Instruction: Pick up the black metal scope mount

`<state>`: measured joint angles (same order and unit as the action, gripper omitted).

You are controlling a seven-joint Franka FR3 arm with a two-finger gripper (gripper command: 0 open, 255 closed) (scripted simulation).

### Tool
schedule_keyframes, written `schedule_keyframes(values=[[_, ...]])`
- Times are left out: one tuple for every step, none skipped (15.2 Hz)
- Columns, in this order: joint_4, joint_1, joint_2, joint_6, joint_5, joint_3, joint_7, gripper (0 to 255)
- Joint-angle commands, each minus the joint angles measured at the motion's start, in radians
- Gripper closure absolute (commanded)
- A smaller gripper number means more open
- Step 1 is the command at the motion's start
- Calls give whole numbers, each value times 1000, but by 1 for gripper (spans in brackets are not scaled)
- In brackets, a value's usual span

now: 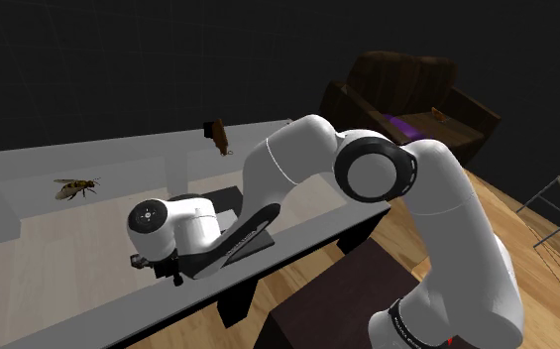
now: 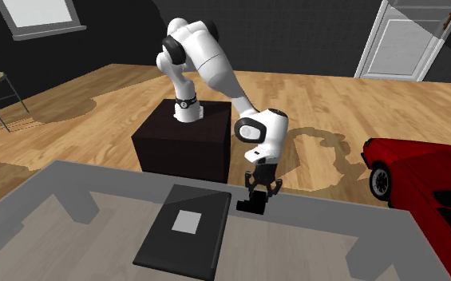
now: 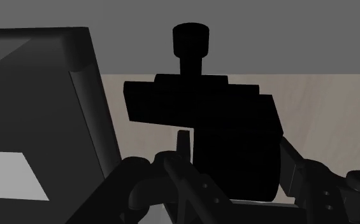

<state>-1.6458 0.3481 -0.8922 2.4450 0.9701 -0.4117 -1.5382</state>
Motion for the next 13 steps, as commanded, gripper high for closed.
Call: schedule_keyframes(values=[[-12,-8,22,-10,-11,-10,10,255],[-17,-12,33,-16,-17,-15,14,255],[-22,-15,43,-21,-22,-21,19,255],[-27,-19,54,-26,-28,-26,24,255],[-31,-23,64,-32,-34,-31,29,255],[-35,-27,74,-38,-40,-36,34,255],[-40,-30,84,-43,-46,-41,40,255],[-43,-34,94,-49,-53,-46,45,255],[-47,-38,104,-55,-59,-52,50,255],[-51,-42,114,-60,-65,-57,56,255],[-54,-45,124,-66,-72,-62,61,255],[-54,-46,125,-67,-72,-63,62,255],[-54,-46,125,-67,-73,-63,62,255]])
